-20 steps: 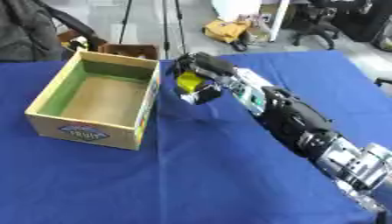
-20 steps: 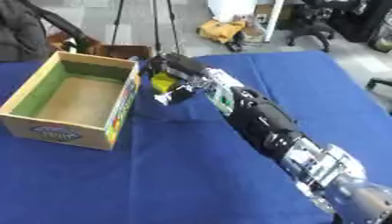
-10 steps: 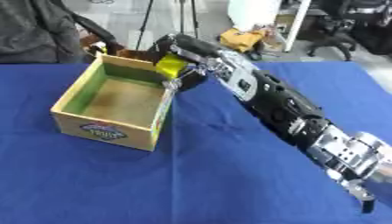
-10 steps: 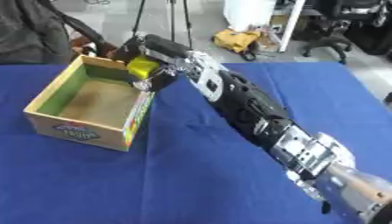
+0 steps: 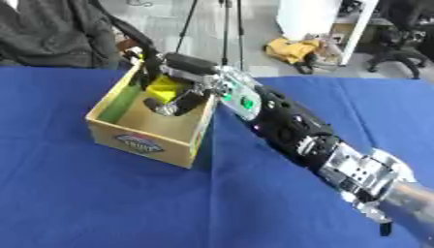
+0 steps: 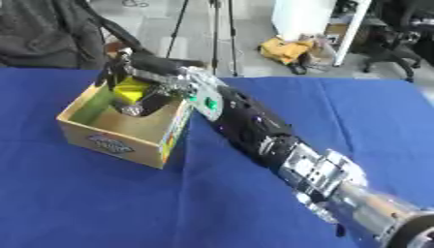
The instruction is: Pick up objects on the table and place them in the box.
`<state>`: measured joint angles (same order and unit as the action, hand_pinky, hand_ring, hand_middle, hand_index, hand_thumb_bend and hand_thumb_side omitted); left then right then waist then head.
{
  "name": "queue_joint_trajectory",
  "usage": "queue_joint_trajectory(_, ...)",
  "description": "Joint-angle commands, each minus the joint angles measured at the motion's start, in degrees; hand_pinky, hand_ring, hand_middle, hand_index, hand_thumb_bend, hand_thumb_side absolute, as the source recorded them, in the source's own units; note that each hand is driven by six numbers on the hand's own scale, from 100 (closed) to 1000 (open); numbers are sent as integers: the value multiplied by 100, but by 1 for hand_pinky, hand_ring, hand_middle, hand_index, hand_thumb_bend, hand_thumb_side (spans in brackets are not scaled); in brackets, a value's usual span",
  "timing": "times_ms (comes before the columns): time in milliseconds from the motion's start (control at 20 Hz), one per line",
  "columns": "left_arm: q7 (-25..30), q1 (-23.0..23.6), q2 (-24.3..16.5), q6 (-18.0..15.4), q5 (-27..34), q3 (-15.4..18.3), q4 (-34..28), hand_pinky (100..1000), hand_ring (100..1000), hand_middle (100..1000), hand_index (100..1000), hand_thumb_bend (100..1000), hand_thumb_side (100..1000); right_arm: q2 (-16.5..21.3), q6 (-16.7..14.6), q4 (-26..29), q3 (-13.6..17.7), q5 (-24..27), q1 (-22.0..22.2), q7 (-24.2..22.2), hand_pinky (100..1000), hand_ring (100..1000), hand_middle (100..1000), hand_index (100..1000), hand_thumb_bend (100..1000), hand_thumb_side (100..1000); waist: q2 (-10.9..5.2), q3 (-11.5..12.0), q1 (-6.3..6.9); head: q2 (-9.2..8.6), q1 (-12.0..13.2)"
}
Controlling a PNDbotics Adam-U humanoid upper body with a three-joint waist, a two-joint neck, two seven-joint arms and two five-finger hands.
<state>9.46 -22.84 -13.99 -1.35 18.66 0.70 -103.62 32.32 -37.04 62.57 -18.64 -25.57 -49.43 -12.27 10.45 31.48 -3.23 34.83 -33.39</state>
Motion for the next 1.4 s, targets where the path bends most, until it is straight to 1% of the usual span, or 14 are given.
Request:
queue_joint_trajectory(50, 48, -121, -31, -1, 49, -24, -139, 526, 603, 571, 678, 409, 946, -36, -91, -97, 0, -105, -138, -114, 100, 509, 565, 790, 100, 207, -66, 34, 40, -107, -68)
queue_joint_trajectory(200, 57, -132, -20, 3, 45, -28, -147, 526, 603, 571, 678, 412, 945, -99, -198, -205, -5, -262, -116, -157, 100, 536, 597, 804, 100, 249, -62, 46, 16, -120, -84)
queue_joint_trajectory(300, 59, -135, -21, 8, 36, -29, -145, 525, 603, 571, 677, 412, 945, -115, -278, -260, -6, -418, -94, -180, 100, 576, 650, 821, 100, 287, -59, 36, -1, -123, -77)
queue_joint_trajectory(350, 60, -137, -21, 9, 31, -30, -145, 525, 603, 571, 677, 410, 945, -120, -320, -285, -2, -507, -82, -190, 126, 620, 703, 828, 100, 272, -59, 29, -7, -121, -77)
queue_joint_trajectory(400, 60, -139, -22, 9, 26, -30, -144, 525, 602, 570, 677, 413, 945, -125, -358, -312, 4, -592, -70, -195, 141, 642, 735, 834, 100, 315, -59, 21, -10, -119, -77)
queue_joint_trajectory(450, 58, -140, -23, 9, 22, -30, -144, 525, 602, 570, 677, 413, 944, -129, -392, -340, 14, -668, -60, -191, 147, 648, 740, 835, 100, 317, -59, 13, -12, -118, -73)
queue_joint_trajectory(500, 57, -140, -24, 8, 18, -30, -143, 525, 602, 570, 677, 414, 944, -132, -422, -364, 21, -738, -53, -183, 279, 757, 798, 845, 100, 342, -60, 4, -13, -115, -75)
queue_joint_trajectory(550, 57, -139, -25, 7, 14, -30, -143, 525, 602, 570, 677, 414, 944, -135, -454, -381, 22, -808, -48, -185, 335, 796, 814, 850, 100, 347, -61, -7, -14, -113, -77)
queue_joint_trajectory(600, 58, -138, -27, 7, 10, -32, -142, 524, 602, 570, 677, 415, 944, -136, -481, -397, 26, -867, -46, -187, 449, 868, 840, 859, 100, 363, -62, -18, -13, -110, -81)
queue_joint_trajectory(850, 54, -128, -39, 2, -3, -30, -138, 523, 602, 570, 676, 418, 943, -130, -567, -418, 50, -1030, -44, -169, 590, 940, 862, 873, 100, 378, -75, -88, -8, -97, -85)
queue_joint_trajectory(900, 51, -121, -44, 1, -6, -26, -136, 524, 602, 569, 676, 420, 942, -120, -573, -397, 54, -1031, -41, -164, 658, 950, 867, 876, 100, 380, -79, -109, -9, -94, -79)
queue_joint_trajectory(1050, 41, -101, -54, 1, -20, -15, -125, 523, 601, 569, 675, 421, 942, -81, -550, -283, 65, -960, -42, -174, 773, 991, 893, 887, 100, 391, -97, -185, -17, -70, -47)
queue_joint_trajectory(1150, 38, -89, -67, -1, -32, -10, -119, 523, 601, 569, 675, 423, 941, -26, -511, -141, 76, -841, -42, -182, 820, 1000, 907, 893, 100, 389, -114, -243, -24, -56, -18)
queue_joint_trajectory(1400, 2, -39, -105, -6, -69, 29, -94, 522, 601, 568, 674, 427, 941, 206, -239, 317, 145, -329, 34, -247, 851, 1000, 922, 901, 100, 399, -168, -469, -42, -40, 45)
